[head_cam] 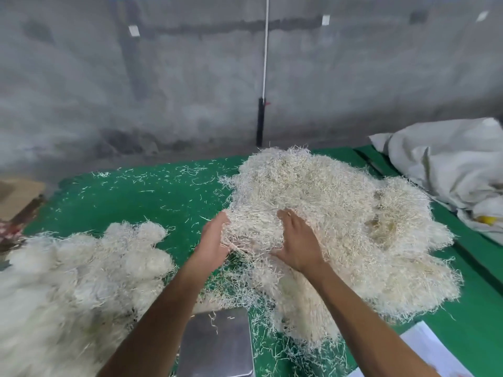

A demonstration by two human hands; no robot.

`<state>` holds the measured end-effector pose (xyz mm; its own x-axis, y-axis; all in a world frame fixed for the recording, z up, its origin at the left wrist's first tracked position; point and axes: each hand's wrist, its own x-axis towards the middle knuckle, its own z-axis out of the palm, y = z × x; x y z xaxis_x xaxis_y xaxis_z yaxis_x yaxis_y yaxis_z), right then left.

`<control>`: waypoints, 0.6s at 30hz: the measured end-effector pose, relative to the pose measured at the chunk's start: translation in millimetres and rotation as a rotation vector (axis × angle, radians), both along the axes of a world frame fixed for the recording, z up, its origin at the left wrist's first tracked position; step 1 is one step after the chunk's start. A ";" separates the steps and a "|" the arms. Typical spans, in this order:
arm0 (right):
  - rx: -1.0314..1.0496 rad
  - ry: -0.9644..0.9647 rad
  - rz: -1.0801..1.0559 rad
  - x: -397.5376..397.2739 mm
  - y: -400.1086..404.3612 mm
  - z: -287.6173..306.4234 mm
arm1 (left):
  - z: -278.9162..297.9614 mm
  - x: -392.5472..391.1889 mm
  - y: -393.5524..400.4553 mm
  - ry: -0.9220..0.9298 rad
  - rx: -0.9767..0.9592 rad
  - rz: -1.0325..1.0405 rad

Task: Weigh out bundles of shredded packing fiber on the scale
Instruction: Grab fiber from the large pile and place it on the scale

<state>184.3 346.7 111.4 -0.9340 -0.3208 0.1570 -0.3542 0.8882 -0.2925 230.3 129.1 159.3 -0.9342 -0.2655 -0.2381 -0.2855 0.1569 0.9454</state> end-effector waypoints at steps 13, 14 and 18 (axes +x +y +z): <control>-0.085 0.085 0.099 37.7 -24.1 28.6 | 10.0 16.3 16.2 -0.181 0.187 -0.214; -0.076 0.088 0.058 35.5 -19.6 26.5 | 12.0 12.3 17.2 -0.163 0.219 -0.189; 0.060 0.121 -0.071 23.2 5.3 14.6 | 24.3 -7.5 2.8 -0.023 0.271 -0.034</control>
<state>207.5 352.0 126.0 -0.9303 -0.2665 0.2522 -0.3190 0.9271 -0.1968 222.8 131.9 183.6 -0.9350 -0.1572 -0.3178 -0.3067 -0.0913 0.9474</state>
